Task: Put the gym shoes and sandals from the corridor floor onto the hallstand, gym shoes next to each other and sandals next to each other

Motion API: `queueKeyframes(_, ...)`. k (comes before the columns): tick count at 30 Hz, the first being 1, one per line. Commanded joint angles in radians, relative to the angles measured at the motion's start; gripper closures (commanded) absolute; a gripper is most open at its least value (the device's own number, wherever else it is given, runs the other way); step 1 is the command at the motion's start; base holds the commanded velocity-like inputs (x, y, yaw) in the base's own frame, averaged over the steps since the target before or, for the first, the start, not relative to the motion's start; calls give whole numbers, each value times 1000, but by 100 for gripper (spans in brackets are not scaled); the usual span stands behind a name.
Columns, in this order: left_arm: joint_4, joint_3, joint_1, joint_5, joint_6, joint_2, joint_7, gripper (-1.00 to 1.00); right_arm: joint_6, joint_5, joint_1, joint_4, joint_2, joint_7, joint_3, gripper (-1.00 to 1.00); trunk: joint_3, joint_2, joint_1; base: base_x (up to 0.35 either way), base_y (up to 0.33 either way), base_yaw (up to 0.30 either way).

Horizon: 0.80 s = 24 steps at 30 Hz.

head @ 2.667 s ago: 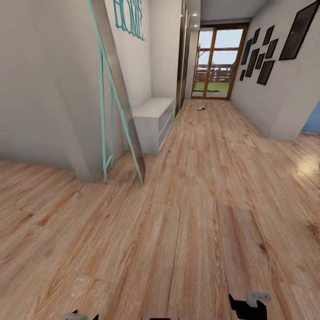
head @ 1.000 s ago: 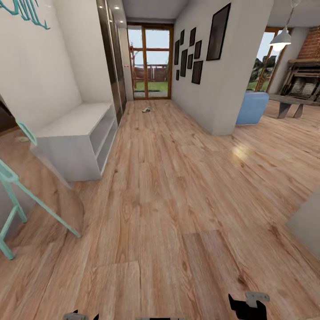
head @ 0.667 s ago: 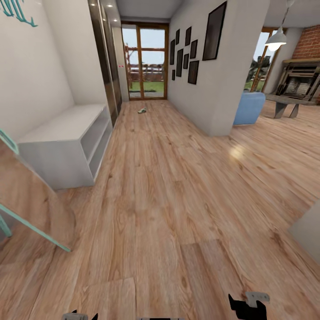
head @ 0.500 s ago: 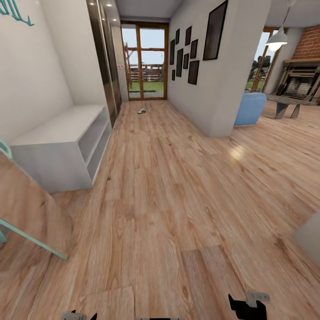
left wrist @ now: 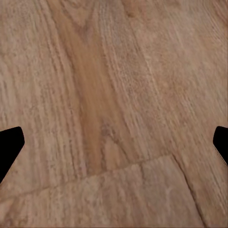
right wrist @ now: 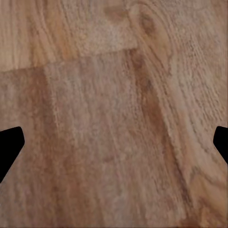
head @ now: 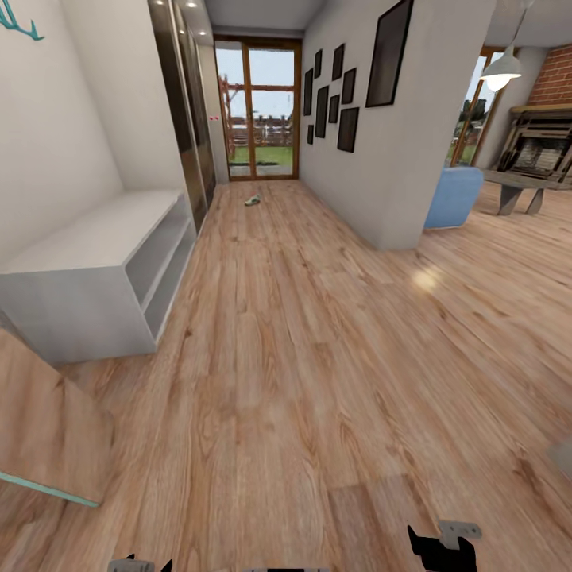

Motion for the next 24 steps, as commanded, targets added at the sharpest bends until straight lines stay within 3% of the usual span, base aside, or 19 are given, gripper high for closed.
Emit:
queueKeyframes(1,1,5,-1,2,-1,0,-9,-100,-3,-9,-1,1,0,7,-1,-100,-1,0,0,339,0,0)
queueKeyframes(24,2,2,-1,-3,-1,-3,-9,-100,-2,-9,-1,1,0,5,-1,-100,-1,0,0,339,0,0)
